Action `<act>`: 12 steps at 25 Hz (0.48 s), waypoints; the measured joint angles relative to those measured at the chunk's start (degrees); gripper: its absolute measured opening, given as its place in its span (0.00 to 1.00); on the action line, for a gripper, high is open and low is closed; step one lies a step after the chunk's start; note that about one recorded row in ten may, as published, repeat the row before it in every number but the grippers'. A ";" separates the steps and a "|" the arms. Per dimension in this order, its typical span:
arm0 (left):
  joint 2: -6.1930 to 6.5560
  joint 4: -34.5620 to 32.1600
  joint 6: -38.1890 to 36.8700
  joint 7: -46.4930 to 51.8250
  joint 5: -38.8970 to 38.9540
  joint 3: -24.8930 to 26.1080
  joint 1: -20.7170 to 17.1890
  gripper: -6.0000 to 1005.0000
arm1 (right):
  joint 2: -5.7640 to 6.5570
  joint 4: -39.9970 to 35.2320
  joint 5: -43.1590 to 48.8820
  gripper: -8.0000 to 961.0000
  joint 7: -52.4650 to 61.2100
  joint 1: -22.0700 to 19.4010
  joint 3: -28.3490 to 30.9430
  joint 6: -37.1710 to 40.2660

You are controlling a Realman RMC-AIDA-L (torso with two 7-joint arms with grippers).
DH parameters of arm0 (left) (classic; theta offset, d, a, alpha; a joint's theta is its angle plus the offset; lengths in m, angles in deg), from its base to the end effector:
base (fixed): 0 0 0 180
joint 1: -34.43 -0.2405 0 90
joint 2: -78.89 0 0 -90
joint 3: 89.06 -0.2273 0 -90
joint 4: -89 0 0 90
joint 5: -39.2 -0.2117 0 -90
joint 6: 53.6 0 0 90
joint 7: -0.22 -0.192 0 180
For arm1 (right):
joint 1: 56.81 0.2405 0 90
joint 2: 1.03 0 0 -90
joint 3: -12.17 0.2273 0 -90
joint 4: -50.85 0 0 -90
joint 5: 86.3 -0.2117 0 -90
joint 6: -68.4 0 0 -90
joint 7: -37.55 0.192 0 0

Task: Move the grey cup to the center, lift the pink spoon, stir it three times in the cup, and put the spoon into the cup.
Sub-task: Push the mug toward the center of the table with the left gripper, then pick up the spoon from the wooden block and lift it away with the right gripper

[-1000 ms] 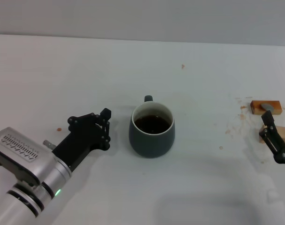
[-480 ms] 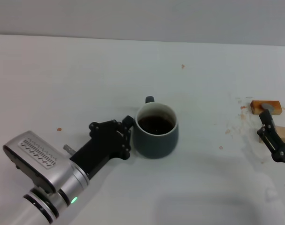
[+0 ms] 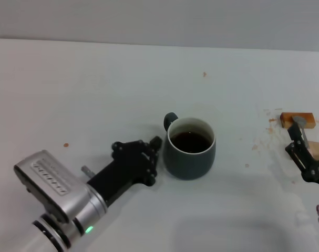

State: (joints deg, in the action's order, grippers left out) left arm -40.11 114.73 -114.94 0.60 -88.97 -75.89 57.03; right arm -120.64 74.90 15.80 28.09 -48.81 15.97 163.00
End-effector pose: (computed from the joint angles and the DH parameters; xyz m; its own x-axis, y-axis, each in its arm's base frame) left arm -0.2138 0.2844 -0.1463 0.7820 0.0472 0.6215 0.4832 -0.6757 -0.5567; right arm 0.2580 0.2326 -0.0427 0.6778 0.2259 -0.6996 -0.6625 -0.2249 -0.7145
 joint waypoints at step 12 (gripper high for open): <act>0.86 -7.56 -3.45 -2.30 0.09 13.25 -6.09 0.00 | 0.00 1.24 -1.81 0.83 0.09 -3.46 0.64 -0.95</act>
State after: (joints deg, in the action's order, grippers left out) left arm -39.25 107.18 -118.38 -1.70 -88.88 -62.64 50.94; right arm -120.64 76.14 13.98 28.18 -52.27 16.61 162.05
